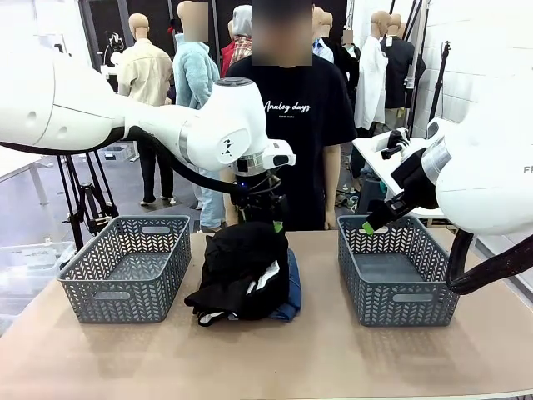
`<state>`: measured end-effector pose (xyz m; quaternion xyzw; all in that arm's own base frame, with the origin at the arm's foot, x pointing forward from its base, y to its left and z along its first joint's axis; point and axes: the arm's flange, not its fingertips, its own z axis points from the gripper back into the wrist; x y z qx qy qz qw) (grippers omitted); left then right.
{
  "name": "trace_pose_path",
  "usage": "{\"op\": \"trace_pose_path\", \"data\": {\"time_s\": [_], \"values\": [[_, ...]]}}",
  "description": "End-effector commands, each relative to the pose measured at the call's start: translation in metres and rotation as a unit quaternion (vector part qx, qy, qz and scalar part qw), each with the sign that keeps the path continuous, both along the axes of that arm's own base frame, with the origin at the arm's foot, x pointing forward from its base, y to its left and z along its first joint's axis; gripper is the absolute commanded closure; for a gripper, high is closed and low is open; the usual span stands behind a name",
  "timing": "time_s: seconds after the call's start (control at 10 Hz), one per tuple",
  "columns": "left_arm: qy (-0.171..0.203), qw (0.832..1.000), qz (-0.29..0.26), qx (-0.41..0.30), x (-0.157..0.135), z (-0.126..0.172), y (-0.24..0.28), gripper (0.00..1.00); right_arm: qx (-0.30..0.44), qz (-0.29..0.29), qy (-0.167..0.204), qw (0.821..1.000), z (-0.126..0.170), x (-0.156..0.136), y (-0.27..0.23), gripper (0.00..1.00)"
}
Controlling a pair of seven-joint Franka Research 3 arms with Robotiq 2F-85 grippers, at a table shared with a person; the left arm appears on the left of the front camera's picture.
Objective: Sort the tops and bottoms.
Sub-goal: Lift clothes from the center of the table with your left hand.
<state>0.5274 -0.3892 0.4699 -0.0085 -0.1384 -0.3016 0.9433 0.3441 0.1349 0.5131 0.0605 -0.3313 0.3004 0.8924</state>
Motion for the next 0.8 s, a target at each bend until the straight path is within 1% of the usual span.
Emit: {"op": "trace_pose_path", "data": {"time_s": [0.0,0.2,0.4,0.7], "values": [[0.006,0.999,0.038,0.029,0.001,-0.010,-0.002,0.00,0.006,-0.004,-0.001,1.000,0.000,0.001,0.001,0.00],[0.016,0.999,0.038,0.021,0.003,-0.017,-0.002,0.00,0.006,-0.004,-0.001,1.000,0.000,0.001,0.001,0.00],[0.025,0.998,0.057,0.011,0.007,-0.021,0.001,0.00,0.006,-0.004,-0.001,1.000,0.000,0.001,0.001,0.00],[0.046,0.997,0.065,0.011,0.006,-0.023,0.001,0.45,0.006,-0.004,-0.001,1.000,0.000,0.001,0.001,0.00]]}}
